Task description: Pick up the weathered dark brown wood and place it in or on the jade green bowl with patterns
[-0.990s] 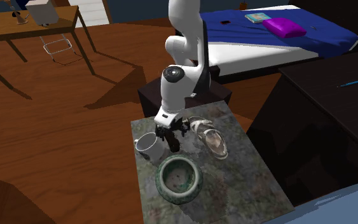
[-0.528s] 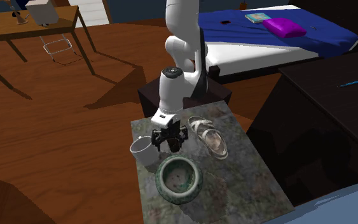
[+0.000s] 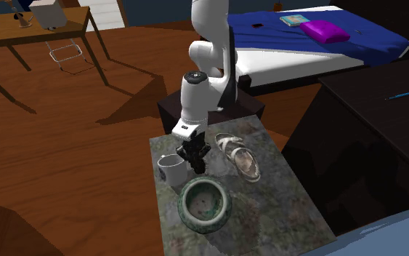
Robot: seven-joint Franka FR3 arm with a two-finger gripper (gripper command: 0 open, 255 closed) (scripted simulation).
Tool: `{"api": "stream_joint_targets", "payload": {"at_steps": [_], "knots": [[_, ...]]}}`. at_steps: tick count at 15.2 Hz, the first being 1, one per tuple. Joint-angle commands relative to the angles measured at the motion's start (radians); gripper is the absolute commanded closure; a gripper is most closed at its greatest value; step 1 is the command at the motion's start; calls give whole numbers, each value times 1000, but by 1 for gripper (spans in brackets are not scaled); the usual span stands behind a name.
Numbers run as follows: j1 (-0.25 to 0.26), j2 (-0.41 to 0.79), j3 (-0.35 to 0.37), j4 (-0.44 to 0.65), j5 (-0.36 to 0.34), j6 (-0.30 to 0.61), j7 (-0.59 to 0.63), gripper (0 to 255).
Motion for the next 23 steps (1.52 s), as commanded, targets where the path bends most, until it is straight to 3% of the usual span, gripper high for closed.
{"api": "stream_joint_targets", "payload": {"at_steps": [1, 3, 5, 6, 7, 8, 15, 23], "knots": [[-5, -38, -9, -38, 43, -247, -39, 255], [-4, -88, -20, -32, 72, -303, -72, 255], [-4, -90, -21, -31, 69, -272, -72, 255], [-4, -90, -21, -31, 69, -272, -72, 0], [20, -126, -84, -102, 238, -194, -293, 0], [45, -134, -123, -123, 300, -172, -377, 0], [64, -15, -117, -121, 335, -54, -401, 0], [64, -15, -116, -121, 334, -54, -401, 0]]}}
